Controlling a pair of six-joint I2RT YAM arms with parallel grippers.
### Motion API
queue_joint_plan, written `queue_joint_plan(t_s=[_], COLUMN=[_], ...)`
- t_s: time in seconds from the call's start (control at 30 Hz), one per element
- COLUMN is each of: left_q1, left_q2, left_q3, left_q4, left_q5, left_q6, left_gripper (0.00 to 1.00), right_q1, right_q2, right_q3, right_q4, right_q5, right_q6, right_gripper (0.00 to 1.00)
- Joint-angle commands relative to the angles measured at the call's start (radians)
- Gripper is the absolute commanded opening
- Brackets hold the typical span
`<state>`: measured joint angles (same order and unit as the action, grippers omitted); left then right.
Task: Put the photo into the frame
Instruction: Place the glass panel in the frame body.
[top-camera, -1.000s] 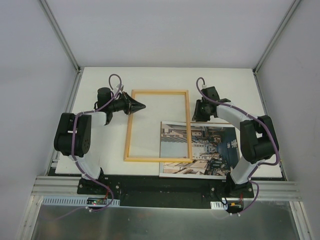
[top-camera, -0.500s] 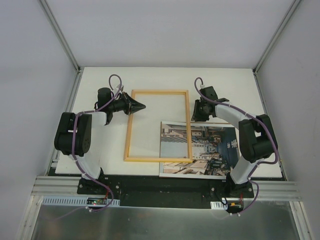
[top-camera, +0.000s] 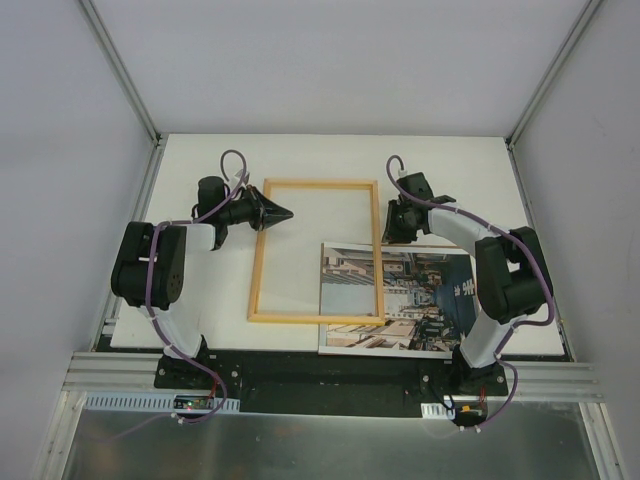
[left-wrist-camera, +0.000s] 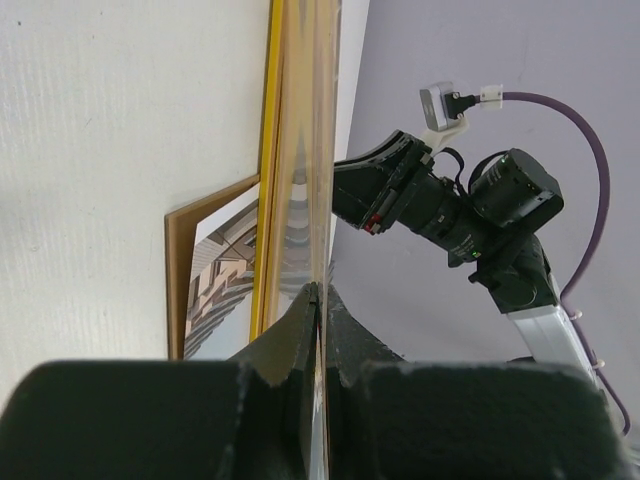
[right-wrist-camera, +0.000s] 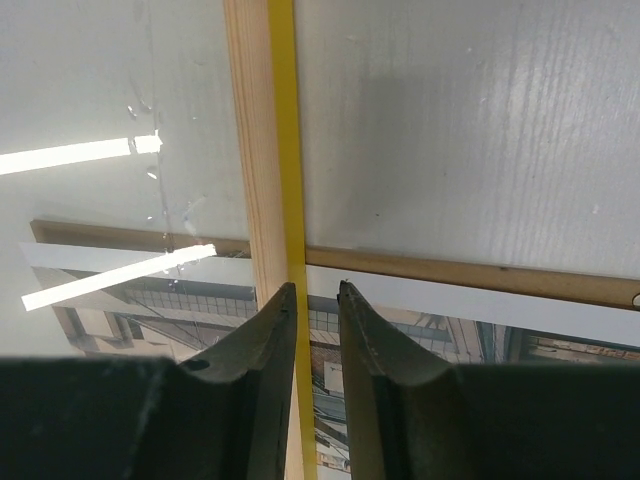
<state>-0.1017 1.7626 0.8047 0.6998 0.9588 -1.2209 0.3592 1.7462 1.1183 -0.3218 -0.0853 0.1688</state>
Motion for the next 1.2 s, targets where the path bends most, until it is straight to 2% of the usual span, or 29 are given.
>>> queue_joint_plan(t_s=[0.0, 1.17], left_q1=[-0.013, -0.01], left_q2=[0.001, 0.012], left_q3=[0.011, 0.017], left_q4=[0.079, 0.109], left_q5=[0.001, 0.008], left_q6=[-0.011, 0.031], left_gripper=[0.0, 0.0], right_q1=[0.009, 0.026], right_q2=[0.01, 0.012], right_q3=[0.04, 0.048], right_q4=[-0.014, -0.026], right_q5=[0.019, 0.042], right_q6=[-0.015, -0.029], right_gripper=[0.25, 0.25])
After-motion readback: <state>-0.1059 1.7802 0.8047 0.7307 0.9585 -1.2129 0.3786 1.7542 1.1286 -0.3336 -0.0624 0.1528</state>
